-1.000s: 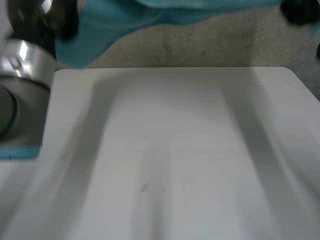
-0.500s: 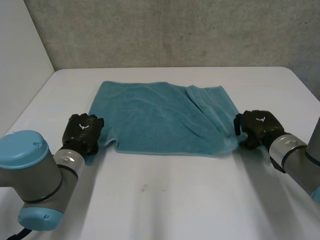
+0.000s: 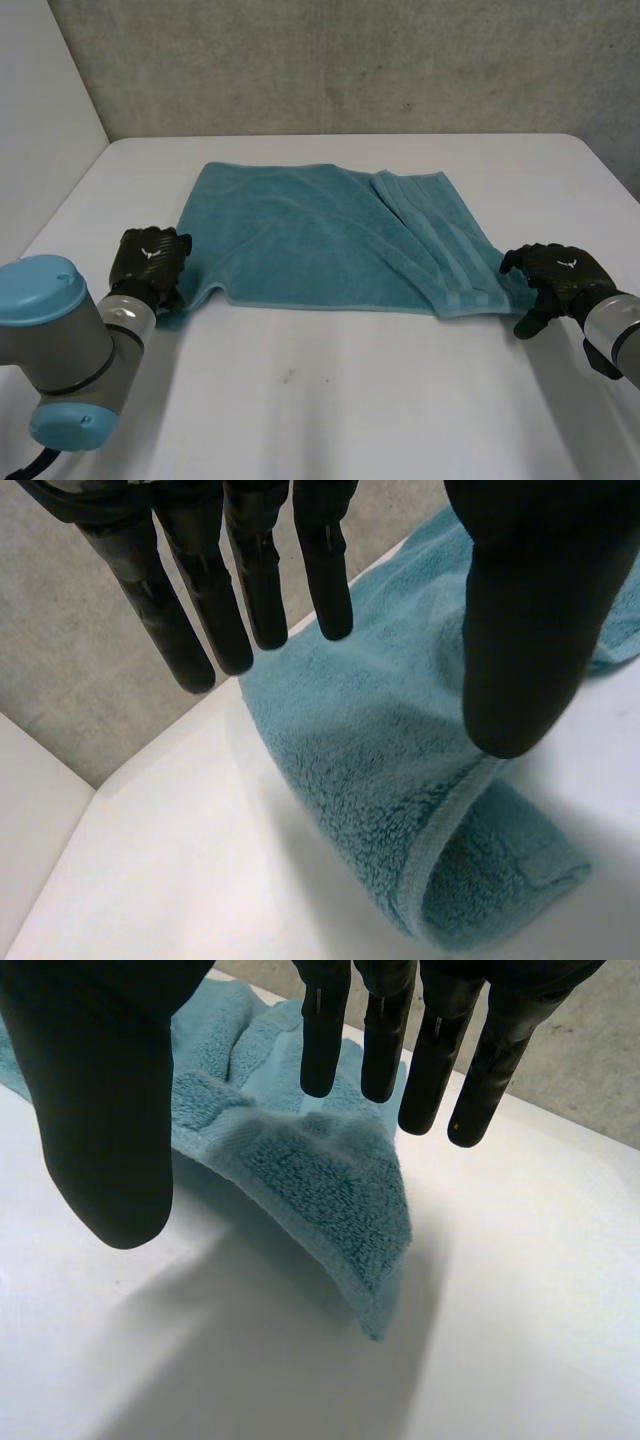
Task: Fold the laundry
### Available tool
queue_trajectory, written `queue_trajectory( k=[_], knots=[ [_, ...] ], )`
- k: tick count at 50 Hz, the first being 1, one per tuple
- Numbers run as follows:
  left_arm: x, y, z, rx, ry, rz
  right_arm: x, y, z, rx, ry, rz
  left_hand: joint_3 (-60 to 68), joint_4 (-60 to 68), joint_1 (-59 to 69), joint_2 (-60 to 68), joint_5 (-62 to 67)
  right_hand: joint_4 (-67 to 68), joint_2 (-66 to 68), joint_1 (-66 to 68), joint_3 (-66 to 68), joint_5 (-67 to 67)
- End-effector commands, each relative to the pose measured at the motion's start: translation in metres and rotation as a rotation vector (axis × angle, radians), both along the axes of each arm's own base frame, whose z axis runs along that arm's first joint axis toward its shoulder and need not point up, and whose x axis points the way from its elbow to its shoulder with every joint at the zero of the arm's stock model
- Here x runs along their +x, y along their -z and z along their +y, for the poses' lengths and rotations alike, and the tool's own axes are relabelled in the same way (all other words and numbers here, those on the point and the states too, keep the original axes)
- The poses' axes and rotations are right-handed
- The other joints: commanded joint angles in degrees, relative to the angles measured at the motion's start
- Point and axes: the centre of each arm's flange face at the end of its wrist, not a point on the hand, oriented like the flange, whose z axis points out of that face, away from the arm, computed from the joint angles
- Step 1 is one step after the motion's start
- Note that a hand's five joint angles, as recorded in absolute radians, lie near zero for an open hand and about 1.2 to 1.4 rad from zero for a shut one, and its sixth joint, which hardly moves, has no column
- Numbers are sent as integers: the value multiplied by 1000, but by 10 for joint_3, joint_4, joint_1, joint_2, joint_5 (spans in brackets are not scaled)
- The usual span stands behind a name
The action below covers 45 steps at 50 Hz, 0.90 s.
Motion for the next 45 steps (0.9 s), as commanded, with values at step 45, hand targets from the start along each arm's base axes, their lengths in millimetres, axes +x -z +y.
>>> queue_trajectory(
  k=[45],
  knots=[
    [-10,10,-12,150,25,189,-50,-8,-48,-157,139,-13,-150,-147,-151,-146,-142,551,547,574,547,551]
  ],
)
